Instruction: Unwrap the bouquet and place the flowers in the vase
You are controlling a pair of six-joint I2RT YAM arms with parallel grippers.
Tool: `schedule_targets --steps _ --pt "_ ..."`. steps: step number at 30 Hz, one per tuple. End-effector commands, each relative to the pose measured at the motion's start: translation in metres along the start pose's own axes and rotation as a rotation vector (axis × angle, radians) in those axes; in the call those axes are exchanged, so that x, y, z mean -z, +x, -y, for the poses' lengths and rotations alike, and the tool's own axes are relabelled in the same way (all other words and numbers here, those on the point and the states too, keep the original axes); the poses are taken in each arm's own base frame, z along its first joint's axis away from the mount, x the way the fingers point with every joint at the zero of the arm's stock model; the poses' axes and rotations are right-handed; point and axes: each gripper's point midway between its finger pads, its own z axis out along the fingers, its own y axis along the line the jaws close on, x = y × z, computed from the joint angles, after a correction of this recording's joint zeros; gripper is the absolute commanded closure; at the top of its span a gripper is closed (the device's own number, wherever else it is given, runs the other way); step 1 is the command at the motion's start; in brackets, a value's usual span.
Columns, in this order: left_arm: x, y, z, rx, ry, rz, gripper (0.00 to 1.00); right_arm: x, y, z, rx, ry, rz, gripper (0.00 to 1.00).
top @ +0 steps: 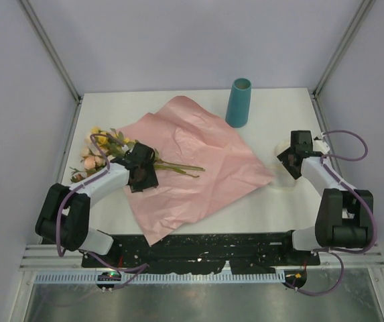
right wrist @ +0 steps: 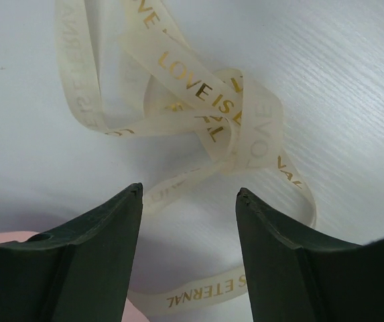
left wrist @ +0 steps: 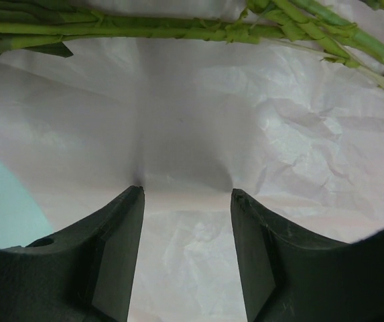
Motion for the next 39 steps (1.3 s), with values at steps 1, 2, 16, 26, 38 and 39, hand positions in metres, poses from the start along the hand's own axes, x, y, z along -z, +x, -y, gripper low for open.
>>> schedule_targets --steps 1,2,16,26,38,39 --pt "-0.002 -0.013 -0.007 0.003 -0.060 0.029 0.42 -0.009 -0.021 -0.018 -0.102 -0.014 0.029 0.37" --pt "-0.003 -0.013 -0.006 0.010 -0.059 0.022 0.41 -0.015 -0.020 -0.019 -0.108 -0.008 0.015 0.37" --pt "-0.006 -0.037 -0.021 0.096 -0.095 0.023 0.41 -0.081 -0.037 -0.044 -0.185 0.040 -0.048 0.44" --pt "-0.005 -0.053 -0.022 0.092 -0.110 0.027 0.41 -0.122 -0.102 -0.108 -0.202 -0.019 0.011 0.47" --pt "0.030 -0.068 -0.030 0.059 -0.090 0.126 0.41 -0.102 -0.191 -0.186 -0.038 -0.210 0.104 0.48" --pt "0.036 -0.070 -0.029 0.052 -0.074 0.140 0.41 -0.099 -0.179 -0.174 -0.020 -0.172 0.073 0.48"
